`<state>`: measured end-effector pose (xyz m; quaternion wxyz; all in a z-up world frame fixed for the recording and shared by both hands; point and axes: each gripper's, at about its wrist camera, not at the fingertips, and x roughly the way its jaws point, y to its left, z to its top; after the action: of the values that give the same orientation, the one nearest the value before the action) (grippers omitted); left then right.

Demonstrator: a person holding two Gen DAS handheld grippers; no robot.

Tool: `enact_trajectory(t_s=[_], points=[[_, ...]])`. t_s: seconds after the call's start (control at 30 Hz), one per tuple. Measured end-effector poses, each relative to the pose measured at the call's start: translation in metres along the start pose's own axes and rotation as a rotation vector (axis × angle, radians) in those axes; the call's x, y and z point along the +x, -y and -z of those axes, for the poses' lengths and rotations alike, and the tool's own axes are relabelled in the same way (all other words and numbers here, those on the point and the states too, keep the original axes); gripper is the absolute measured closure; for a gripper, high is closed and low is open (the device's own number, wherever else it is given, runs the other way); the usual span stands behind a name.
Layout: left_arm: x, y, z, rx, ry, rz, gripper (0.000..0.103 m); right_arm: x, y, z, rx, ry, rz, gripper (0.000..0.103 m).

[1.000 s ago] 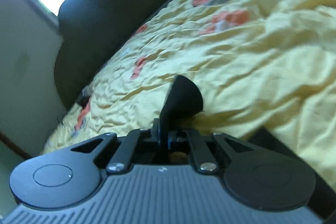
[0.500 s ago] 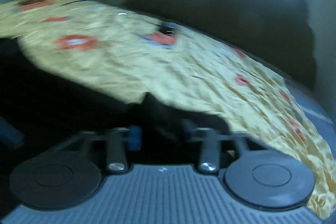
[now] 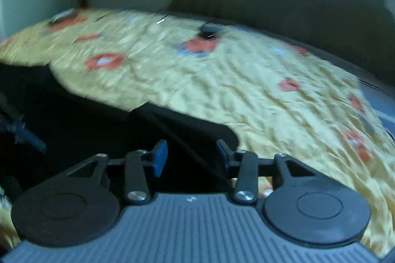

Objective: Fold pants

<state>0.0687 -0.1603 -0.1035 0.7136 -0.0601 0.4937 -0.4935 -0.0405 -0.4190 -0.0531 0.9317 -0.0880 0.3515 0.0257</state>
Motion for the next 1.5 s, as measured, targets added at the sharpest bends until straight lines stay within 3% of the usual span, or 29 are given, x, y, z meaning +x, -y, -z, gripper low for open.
enact_trajectory(t_s=[0.27,0.33,0.43,0.57,0.63,0.73,0.83,0.97,1.03,1.17,1.27,1.37,1.5], points=[[0.000,-0.001,0.000,-0.001,-0.002,0.001,0.091,0.047,-0.026,-0.022,-0.290,-0.131,-0.035,0.072],[0.000,-0.001,0.000,-0.002,-0.001,0.003,0.091,0.049,-0.033,-0.022,-0.321,-0.130,-0.030,0.094],[0.000,-0.001,0.000,-0.004,0.001,0.003,0.091,0.039,-0.044,-0.018,-0.316,-0.094,0.021,0.098],[-0.003,0.001,0.001,0.000,0.009,-0.006,0.091,0.003,-0.029,-0.017,-0.106,0.044,0.188,0.098],[-0.007,0.003,0.001,0.005,0.016,-0.005,0.091,-0.026,-0.012,-0.018,0.066,0.129,0.256,0.098],[-0.016,0.008,0.003,0.012,0.030,0.001,0.091,-0.076,0.016,-0.016,0.318,0.252,0.333,0.098],[-0.026,0.014,0.004,0.027,0.042,0.004,0.091,-0.112,0.044,-0.001,0.539,0.313,0.382,0.098],[-0.032,0.019,0.004,0.026,0.035,0.025,0.091,-0.135,0.070,0.034,0.756,0.343,0.413,0.098],[-0.036,0.022,0.007,0.030,0.024,0.047,0.091,-0.136,0.079,0.052,0.860,0.346,0.383,0.098],[-0.040,0.027,0.012,0.043,-0.007,0.069,0.091,-0.124,0.089,0.076,0.920,0.294,0.376,0.098],[-0.041,0.029,0.019,0.042,-0.026,0.088,0.091,-0.130,0.090,0.095,1.005,0.340,0.332,0.098],[-0.034,0.031,0.025,0.048,-0.065,0.088,0.091,-0.120,0.083,0.127,1.083,0.268,0.378,0.098],[-0.023,0.030,0.032,0.031,-0.116,0.093,0.091,-0.111,0.083,0.168,1.229,0.220,0.317,0.098]])
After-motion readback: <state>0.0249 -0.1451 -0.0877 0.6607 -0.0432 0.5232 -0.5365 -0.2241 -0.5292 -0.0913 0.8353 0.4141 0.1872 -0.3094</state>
